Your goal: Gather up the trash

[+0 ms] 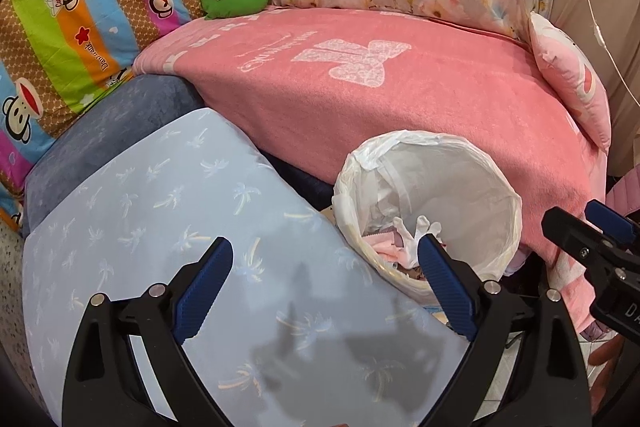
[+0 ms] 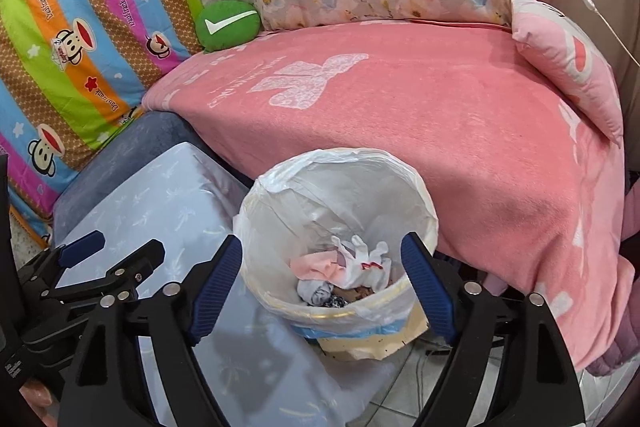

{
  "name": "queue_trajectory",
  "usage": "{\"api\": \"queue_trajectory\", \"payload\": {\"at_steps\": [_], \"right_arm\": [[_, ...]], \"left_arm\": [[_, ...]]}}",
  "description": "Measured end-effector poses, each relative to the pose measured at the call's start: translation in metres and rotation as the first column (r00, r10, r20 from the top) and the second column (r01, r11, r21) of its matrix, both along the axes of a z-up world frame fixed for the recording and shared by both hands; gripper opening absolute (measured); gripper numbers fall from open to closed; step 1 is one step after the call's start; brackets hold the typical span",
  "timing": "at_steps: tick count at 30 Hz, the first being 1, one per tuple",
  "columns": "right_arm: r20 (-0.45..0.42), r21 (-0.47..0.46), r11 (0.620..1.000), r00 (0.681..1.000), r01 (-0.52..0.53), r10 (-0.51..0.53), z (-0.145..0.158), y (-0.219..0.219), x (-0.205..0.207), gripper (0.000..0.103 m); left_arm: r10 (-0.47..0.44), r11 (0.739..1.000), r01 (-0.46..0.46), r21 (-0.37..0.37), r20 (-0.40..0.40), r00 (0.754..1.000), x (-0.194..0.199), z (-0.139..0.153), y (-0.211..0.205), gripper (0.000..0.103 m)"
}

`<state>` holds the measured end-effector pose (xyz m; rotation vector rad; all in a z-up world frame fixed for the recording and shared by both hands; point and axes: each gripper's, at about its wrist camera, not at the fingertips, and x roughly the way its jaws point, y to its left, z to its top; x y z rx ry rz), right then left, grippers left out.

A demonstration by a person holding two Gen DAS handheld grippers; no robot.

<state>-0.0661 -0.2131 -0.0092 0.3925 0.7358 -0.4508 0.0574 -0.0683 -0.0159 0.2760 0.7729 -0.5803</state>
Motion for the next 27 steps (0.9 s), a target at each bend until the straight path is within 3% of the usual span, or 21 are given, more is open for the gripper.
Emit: {"api": "queue_trajectory", "payload": {"at_steps": [7, 9, 27], "right_arm": [[-0.033, -0.025, 1.000, 0.999, -0.019, 0.018, -0.001, -0.002, -0.012, 0.089], [-0.040, -0.027, 0.999, 0.999, -0.018, 0.016, -0.002, -0.002, -0.018, 0.099], [-0.095, -0.101, 0.994, 0.995, -0.039, 0.029, 0.000, 0.011, -0.030, 0.099]], "left_arm": [[0.000, 1.000, 0.000, 0.015, 0.001, 1.000, -0.013, -0.002, 0.001, 0.090], [0.000, 1.000, 0.000, 0.018, 0.000, 1.000, -0.016, -0.003, 0.000, 0.090], [0.027, 0.998, -0.026, 0.052, -0.020, 0.999, -0.030, -0.006, -0.002, 0.091]]}}
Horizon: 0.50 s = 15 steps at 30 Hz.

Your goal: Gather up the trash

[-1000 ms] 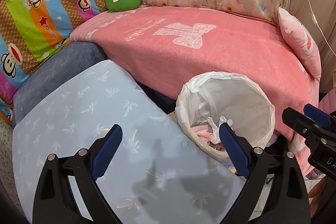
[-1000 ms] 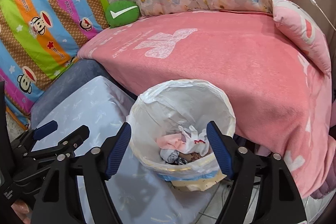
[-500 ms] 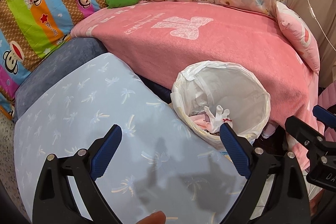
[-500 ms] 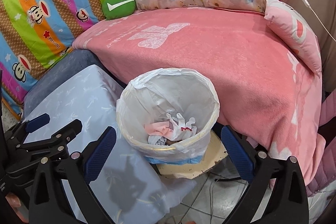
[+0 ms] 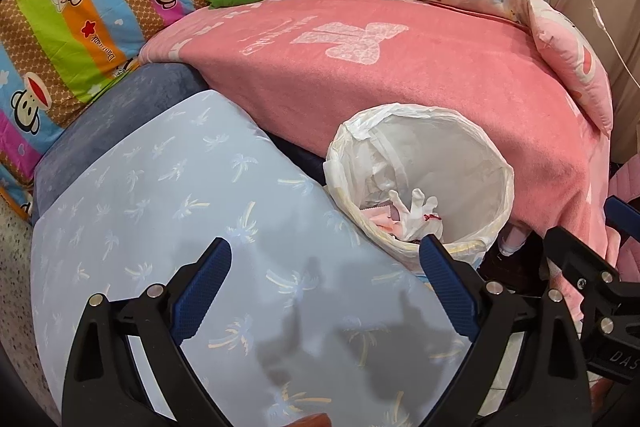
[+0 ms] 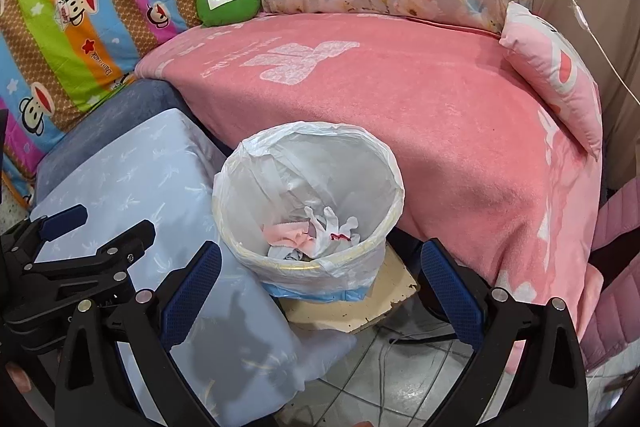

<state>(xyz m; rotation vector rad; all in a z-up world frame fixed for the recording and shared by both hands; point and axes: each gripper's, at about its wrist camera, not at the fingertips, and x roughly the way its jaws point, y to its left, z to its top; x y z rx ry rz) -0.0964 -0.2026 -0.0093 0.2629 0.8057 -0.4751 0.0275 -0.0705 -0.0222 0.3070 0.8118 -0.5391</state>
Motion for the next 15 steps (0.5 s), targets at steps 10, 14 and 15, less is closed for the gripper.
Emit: {"api": "queue_trajectory", "payload": {"at_steps": [10, 14, 15], "right_arm": [[-0.007, -0.018, 1.000, 1.000, -0.014, 0.014, 0.0000, 0.0057, -0.0009, 0.099], [-0.007, -0.021, 1.000, 1.000, -0.018, 0.018, 0.0007, 0.0068, -0.0010, 0.099], [-0.008, -0.021, 1.000, 1.000, -0.021, 0.021, 0.0008, 0.0085, -0.0011, 0.099]], "left_arm": [[0.021, 1.000, -0.021, 0.011, 0.006, 1.000, -0.0022, -0.0002, 0.0016, 0.091], [0.035, 0.999, -0.035, 0.012, 0.014, 0.999, -0.0040, 0.0009, 0.0026, 0.091], [0.038, 0.999, -0.038, 0.013, 0.014, 0.999, -0.0041, 0.0008, 0.0028, 0.091]]}}
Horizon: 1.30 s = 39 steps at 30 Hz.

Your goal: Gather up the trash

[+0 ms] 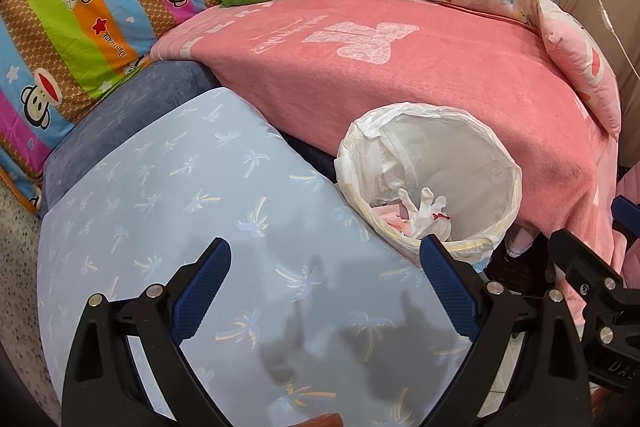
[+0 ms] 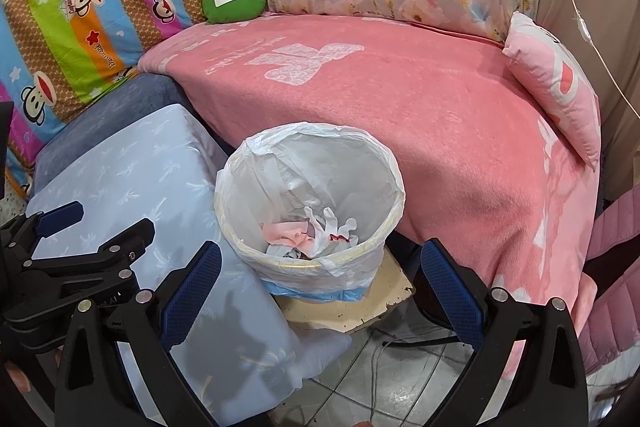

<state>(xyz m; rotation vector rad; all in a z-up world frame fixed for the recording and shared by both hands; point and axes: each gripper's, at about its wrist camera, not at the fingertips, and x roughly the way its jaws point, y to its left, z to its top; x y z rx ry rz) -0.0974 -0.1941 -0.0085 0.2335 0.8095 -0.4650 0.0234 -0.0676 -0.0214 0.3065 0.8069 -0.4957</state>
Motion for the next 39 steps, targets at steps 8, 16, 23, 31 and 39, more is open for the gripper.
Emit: {"api": "queue_trajectory", "payload": {"at_steps": [8, 16, 23, 31, 39], "right_arm": [[-0.005, -0.004, 1.000, 1.000, -0.013, 0.013, 0.0009, 0.0034, 0.0006, 0.099], [-0.010, -0.008, 1.000, 1.000, -0.019, 0.019, -0.0014, 0.0057, 0.0028, 0.099], [-0.014, -0.005, 1.000, 1.000, -0.017, 0.017, -0.0039, 0.0054, 0.0034, 0.099], [-0.016, -0.003, 1.000, 1.000, -0.017, 0.016, -0.0053, 0.0051, 0.0032, 0.099], [-0.016, -0.002, 1.000, 1.000, -0.017, 0.017, -0.0068, 0.0028, 0.0031, 0.099]], "left_arm": [[0.021, 1.000, -0.021, -0.002, -0.010, 1.000, -0.0009, -0.0017, 0.0022, 0.091], [0.049, 0.999, -0.049, -0.009, -0.013, 0.999, -0.0012, -0.0016, 0.0052, 0.091], [0.058, 0.998, -0.058, -0.008, -0.005, 0.998, -0.0032, -0.0021, 0.0055, 0.091], [0.049, 0.999, -0.049, 0.000, -0.006, 0.999, -0.0044, -0.0037, 0.0041, 0.091], [0.049, 0.999, -0.049, 0.000, -0.012, 0.999, -0.0048, -0.0042, 0.0042, 0.091]]}}
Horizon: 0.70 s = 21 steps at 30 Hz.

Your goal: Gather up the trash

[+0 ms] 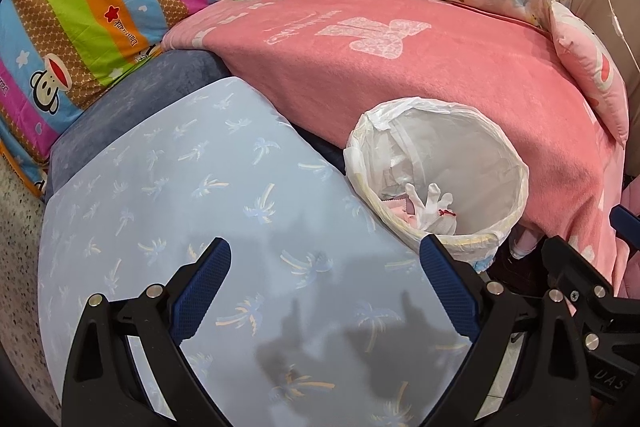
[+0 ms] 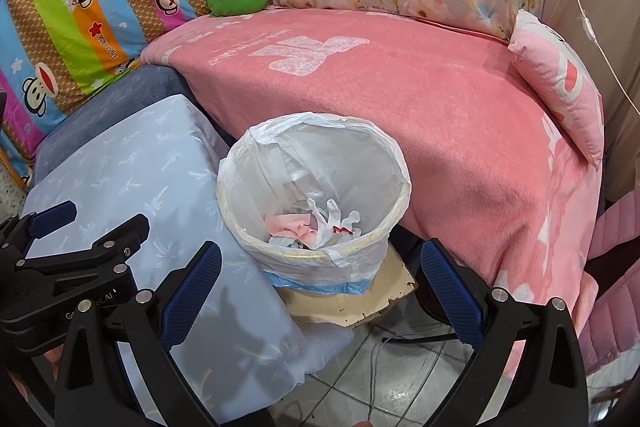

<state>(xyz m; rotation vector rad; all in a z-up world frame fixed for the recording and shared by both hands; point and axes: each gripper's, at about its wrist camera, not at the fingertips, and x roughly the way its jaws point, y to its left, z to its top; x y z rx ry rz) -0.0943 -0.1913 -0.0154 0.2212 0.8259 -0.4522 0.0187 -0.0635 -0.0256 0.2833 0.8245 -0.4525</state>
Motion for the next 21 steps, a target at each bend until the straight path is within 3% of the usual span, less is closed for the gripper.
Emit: {"api": "queue_trajectory", "payload": {"at_steps": [21], "right_arm": [[0.000, 0.001, 1.000, 1.000, 0.000, 0.000, 0.0000, -0.0011, 0.0000, 0.099]], "left_arm": [[-0.003, 1.000, 0.003, 0.001, 0.006, 1.000, -0.0023, -0.0002, -0.0012, 0.091]]}}
